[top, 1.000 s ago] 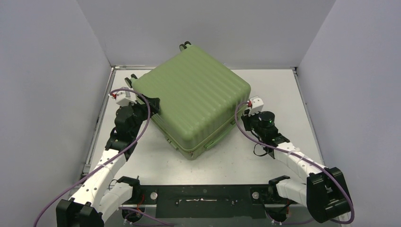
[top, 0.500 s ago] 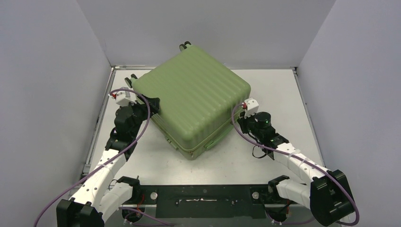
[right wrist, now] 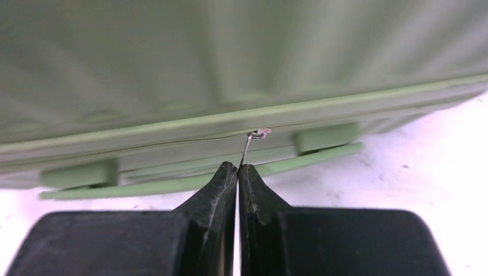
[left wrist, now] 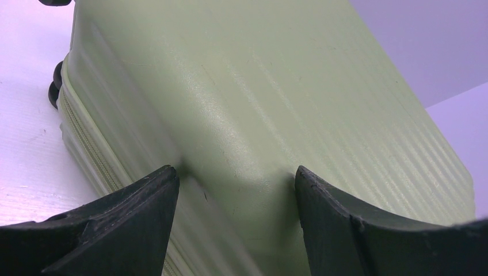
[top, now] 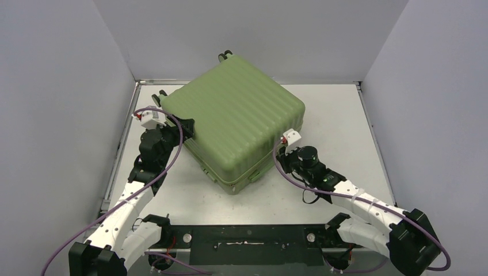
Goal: Pack the luggage
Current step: Zip the luggage at the center of the board.
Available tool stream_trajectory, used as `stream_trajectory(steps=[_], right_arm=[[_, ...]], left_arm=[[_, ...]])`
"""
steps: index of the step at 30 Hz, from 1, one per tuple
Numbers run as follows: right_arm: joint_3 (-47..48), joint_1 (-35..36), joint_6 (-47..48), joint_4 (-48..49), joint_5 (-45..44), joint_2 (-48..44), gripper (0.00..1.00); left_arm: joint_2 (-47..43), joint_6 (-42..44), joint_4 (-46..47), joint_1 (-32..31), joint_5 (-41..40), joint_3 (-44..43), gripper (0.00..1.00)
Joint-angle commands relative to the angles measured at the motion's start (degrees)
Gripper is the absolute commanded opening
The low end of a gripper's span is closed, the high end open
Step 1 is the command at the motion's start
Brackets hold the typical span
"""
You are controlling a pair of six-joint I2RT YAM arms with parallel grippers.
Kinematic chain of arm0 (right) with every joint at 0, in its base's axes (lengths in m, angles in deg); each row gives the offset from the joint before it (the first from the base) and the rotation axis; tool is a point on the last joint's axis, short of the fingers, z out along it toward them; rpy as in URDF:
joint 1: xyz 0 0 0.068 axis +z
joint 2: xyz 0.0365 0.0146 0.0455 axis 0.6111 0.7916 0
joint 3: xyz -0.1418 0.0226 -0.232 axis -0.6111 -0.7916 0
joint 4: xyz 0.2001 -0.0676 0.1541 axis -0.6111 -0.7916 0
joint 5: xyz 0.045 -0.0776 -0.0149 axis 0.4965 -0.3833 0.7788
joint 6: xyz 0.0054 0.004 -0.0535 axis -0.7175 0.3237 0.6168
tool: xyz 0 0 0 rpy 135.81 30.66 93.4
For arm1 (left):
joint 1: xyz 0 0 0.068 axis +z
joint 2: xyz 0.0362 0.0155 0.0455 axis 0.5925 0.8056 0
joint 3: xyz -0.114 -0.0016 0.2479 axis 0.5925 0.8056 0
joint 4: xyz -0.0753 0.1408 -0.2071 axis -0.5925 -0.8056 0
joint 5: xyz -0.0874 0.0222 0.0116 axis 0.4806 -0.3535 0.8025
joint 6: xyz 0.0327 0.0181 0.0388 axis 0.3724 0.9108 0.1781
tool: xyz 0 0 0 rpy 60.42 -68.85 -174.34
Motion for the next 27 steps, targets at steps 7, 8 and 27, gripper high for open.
stream_trajectory(steps=[7,8,27], right_arm=[[-0.5,13.5,-5.4,-4.0,1.7,-6.1,0.0],[-0.6,14.5,-5.9,-4.0,1.6,-6.2,0.0],[2.3,34.8,-8.1,2.6,-0.3,4.4,0.0]], left_arm=[[3.4,2.7,-8.6,-0.5,5.0,2.8,0.69],[3.5,2.6,-8.7,-0.5,5.0,2.8,0.69],[5.3,2.7,-9.1,-0.5,5.7,2.4,0.69]])
